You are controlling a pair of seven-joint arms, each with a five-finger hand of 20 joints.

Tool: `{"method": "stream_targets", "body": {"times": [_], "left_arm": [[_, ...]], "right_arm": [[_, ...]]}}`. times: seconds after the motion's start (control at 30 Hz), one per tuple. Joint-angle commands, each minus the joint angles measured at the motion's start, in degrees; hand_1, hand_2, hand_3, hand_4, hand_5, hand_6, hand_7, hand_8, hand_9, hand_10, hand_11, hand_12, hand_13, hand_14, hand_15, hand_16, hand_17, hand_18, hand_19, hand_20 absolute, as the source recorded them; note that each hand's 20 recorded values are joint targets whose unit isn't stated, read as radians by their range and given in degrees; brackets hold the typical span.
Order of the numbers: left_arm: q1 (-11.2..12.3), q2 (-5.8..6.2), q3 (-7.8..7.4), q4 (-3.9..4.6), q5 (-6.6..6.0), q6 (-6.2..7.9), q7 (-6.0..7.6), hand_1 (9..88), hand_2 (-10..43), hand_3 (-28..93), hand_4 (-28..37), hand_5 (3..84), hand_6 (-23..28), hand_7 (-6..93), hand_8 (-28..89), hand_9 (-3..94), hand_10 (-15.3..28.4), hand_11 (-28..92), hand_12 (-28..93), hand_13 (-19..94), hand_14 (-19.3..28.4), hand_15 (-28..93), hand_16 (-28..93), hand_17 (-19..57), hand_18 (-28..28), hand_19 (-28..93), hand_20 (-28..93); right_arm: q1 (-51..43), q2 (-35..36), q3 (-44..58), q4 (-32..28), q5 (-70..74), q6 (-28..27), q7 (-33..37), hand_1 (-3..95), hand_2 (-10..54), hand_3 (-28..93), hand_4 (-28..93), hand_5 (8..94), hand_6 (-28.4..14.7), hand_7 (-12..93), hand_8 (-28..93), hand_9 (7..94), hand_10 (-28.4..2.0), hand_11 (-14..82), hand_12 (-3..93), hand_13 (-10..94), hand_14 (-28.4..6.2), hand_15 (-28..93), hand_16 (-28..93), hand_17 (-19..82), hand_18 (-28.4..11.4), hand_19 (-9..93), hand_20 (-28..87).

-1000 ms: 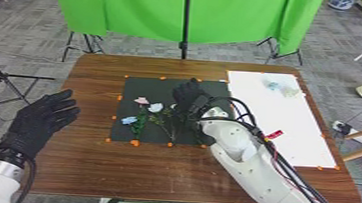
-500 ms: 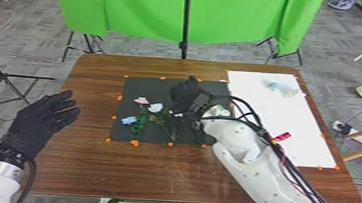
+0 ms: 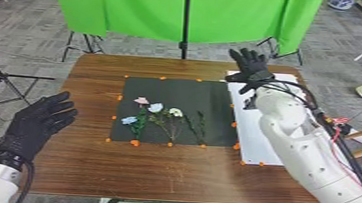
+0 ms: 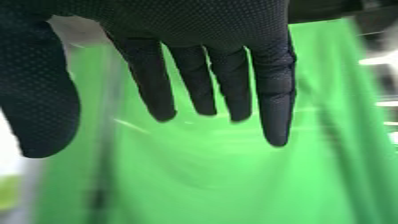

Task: Arrange flowers

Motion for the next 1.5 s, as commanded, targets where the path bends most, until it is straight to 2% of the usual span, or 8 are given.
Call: {"method": "stream_targets", "body": {"times": [0.03,0.2,0.57,0.77,0.93,1.07,1.13,1.5], "left_arm": [[1.0,-0.65,0.02,-0.18,-0.05,0.68,0.28,26.2,3.1,71,-28.3,35.7,4.4,25.1,-13,28.8,13.2,34,14,22,14.9,51,-5,-8.4,21.0,50,6],[0.1,-0.57,0.67,0.14,-0.12,0.45,-0.11,26.1,3.1,71,-28.3,35.6,4.3,25.3,-13,28.9,13.1,34,14,22,14.9,51,-5,-8.4,21.0,50,6],[0.1,-0.34,0.08,0.30,-0.03,-0.15,-0.41,26.0,3.2,71,-28.3,35.7,4.4,25.2,-13,29.1,13.1,34,14,22,14.9,51,-5,-8.4,21.0,50,6],[0.0,-0.27,0.14,0.68,-0.14,-1.32,0.15,25.8,3.0,71,-28.3,35.7,4.4,25.2,-13,29.1,13.2,34,14,22,15.0,51,-5,-8.4,21.0,50,6],[0.3,-0.15,0.00,0.74,-0.13,-1.60,0.56,24.3,1.9,71,-28.3,35.7,4.4,25.1,-13,29.1,13.2,34,14,22,15.0,50,-5,-8.5,21.1,50,6],[-0.2,-0.12,0.10,1.27,-0.47,-2.69,1.34,19.6,0.5,70,-28.3,35.7,4.4,25.0,-13,29.2,13.3,34,14,22,15.1,50,-5,-8.6,21.1,50,6],[-0.3,0.00,0.09,1.36,-0.67,-2.86,1.37,18.0,-0.4,70,-28.3,35.9,4.6,24.7,-13,29.3,13.3,34,14,22,15.2,50,-5,-8.6,21.1,50,6],[-0.5,-0.10,0.08,1.16,-0.32,-2.40,0.26,18.5,-0.2,70,-28.2,36.1,4.8,23.8,-12,29.4,13.3,33,14,22,15.3,50,-5,-8.6,21.1,50,7]], "right_arm": [[-0.7,5.3,7.9,5.1,3.1,-6.7,4.7,12.2,-4.4,85,-27,14.0,-8.9,3,-4,11.6,-14.6,-2.6,28.0,9,-17.2,-4,26,-2,-26.0,42,9],[-1.7,6.2,8.0,7.9,0.7,-6.5,6.1,13.1,-6.1,85,-27,12.4,-9.3,1,-2,10.1,-13.9,-5.9,29.8,10,-17.2,-8,29,-3,-26.9,42,8],[-1.5,6.0,6.4,10.8,-0.8,-11.7,12.1,17.6,-8.0,86,-28,12.2,-10.1,6,-6,16.0,-14.3,7.5,23.5,28,-12.4,20,20,6,-21.9,48,14],[-2.2,6.4,4.9,12.6,-1.9,-5.0,9.7,21.2,-8.5,88,-28,14.7,-9.6,12,-9,23.2,-14.3,16.8,18.3,38,-9.6,35,12,12,-19.4,56,16],[-3.0,6.8,3.3,13.3,-2.4,2.7,7.2,32.9,-9.1,89,-28,32.4,-7.6,32,-21,47.0,-9.4,42.1,15.6,64,-3.9,56,11,27,-16.3,79,23],[-3.7,6.6,3.6,12.5,-2.8,2.7,4.8,47.2,-3.3,76,-28,50.4,-2.3,46,-19,76.0,-5.2,28.9,34.8,80,-2.7,56,19,36,-16.3,84,30],[-4.1,6.4,3.8,11.6,-3.4,2.3,4.3,51.6,-2.6,74,-28,63.0,-0.9,53,-17,83.3,-5.1,32.1,34.0,84,-2.4,56,21,39,-16.8,86,33],[-4.9,6.8,2.1,7.3,-7.3,4.4,7.8,49.6,-9.1,86,-28,71.8,-2.3,51,-16,90.4,-4.3,31.5,37.2,90,-1.6,56,25,43,-18.2,89,35]]}}
